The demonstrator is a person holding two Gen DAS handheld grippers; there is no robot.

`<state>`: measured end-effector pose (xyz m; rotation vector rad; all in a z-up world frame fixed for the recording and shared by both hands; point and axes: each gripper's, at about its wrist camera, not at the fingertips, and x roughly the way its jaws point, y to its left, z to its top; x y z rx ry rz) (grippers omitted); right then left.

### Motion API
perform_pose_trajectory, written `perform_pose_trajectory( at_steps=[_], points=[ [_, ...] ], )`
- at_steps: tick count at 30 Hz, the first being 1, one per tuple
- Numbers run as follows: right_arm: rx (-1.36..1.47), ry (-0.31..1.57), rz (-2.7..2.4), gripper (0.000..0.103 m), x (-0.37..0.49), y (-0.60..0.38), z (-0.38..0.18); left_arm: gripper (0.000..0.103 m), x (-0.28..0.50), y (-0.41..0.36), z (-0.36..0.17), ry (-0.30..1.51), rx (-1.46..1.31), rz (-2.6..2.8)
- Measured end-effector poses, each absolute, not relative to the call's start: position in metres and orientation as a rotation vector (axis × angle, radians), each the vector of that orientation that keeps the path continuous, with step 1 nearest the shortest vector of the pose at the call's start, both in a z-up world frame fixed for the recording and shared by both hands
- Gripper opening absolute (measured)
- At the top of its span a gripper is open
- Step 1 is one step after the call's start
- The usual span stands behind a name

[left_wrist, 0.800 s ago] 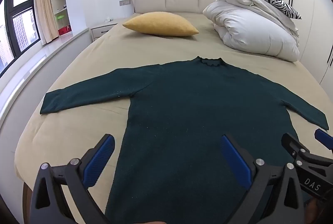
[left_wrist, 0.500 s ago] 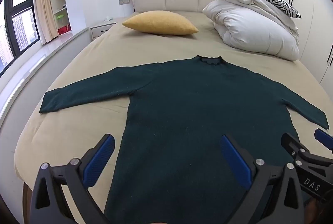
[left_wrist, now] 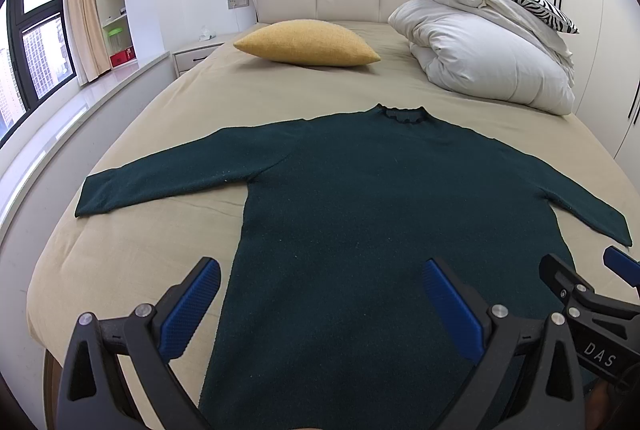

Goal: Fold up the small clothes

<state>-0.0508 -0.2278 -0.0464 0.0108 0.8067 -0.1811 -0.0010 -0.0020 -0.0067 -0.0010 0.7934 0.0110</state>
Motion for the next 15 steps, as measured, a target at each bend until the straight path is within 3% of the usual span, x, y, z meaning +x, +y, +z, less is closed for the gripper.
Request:
perform_pose_trajectory(
  at_steps=[15],
  points=[
    [0.014, 0.806, -0.180, 0.103, -0.0494, -0.2276, -0.0461, 0.103, -0.0008, -0.0018, -0.0066, 0.795, -0.001, 0.011]
  ],
)
